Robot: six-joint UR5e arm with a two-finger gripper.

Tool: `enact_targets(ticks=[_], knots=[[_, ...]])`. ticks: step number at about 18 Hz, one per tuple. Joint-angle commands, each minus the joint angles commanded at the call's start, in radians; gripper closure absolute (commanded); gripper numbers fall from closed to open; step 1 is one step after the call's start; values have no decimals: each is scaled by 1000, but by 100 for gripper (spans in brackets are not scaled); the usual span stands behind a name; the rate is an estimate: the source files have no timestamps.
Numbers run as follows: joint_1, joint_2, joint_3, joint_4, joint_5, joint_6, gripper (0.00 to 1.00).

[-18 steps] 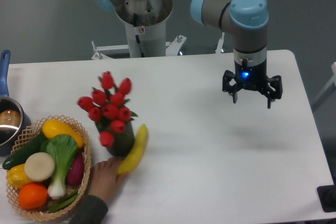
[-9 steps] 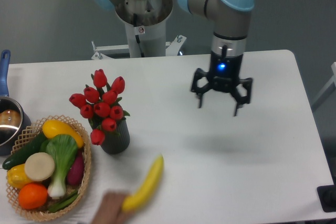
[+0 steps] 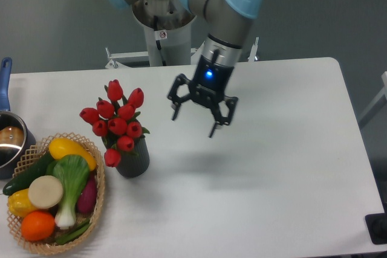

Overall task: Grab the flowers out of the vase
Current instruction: 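Move the open gripper toward the red tulip stems above the black vase, then close the gripper around the tulip stems just above the vase rim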

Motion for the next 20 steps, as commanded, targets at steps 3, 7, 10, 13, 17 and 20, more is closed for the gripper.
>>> enact_targets(ticks=[3, 7, 10, 13, 17, 20], knots=[[-8, 26, -42, 0, -74, 25, 0], [-63, -7, -37, 3, -76, 44, 0], [-98, -49, -29, 5, -77, 54, 0], [-123, -86, -16, 8, -141, 52, 0], [-124, -87, -22, 9, -146, 55, 31], [-124, -80, -31, 9, -134, 61, 88]])
